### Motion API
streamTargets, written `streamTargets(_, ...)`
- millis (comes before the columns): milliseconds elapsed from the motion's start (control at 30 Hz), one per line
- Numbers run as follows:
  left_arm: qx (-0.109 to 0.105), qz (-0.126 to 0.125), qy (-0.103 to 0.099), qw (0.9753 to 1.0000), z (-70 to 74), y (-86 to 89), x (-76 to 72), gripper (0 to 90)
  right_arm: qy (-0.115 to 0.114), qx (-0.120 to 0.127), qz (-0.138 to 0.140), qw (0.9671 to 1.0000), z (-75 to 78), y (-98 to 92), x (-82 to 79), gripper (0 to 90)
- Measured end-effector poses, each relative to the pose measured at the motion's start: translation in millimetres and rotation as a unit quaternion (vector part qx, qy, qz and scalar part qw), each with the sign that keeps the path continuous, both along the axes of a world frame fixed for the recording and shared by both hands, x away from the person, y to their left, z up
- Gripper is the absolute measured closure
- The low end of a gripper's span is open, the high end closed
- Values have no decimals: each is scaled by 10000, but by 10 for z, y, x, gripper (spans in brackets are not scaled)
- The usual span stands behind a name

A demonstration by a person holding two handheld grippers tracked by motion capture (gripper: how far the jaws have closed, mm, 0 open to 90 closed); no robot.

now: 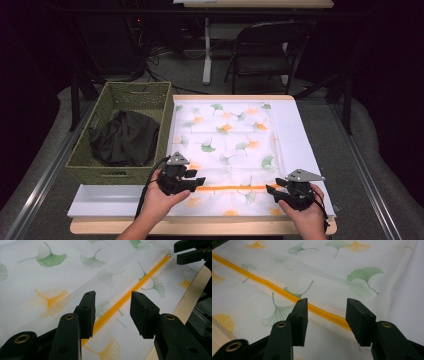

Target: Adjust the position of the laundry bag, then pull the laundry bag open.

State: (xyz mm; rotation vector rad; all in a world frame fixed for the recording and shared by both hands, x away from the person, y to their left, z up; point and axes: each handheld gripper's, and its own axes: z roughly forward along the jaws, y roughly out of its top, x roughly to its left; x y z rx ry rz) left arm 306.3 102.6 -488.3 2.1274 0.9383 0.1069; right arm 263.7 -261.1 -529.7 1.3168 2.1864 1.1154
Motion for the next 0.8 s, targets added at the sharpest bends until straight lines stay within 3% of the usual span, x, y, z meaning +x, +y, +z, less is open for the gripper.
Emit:
streamTargets(67,-2,-33,33,10000,4,-47,26,597,-49,-31,-37,10000,6,-4,-8,519)
streamTargets(233,-146,-189,64,9997,28,-149,70,585,-113,-131,26,9998,32,24,-35,509)
streamTargets(567,135,-343,-117,9993,42,-373,140,574,-104,-35,-151,9998,40,12,-25,538)
streamTargets(800,336,-533,-49,9980,25,-563,161,596,49,22,-189,9998,27,-31,-14,547)
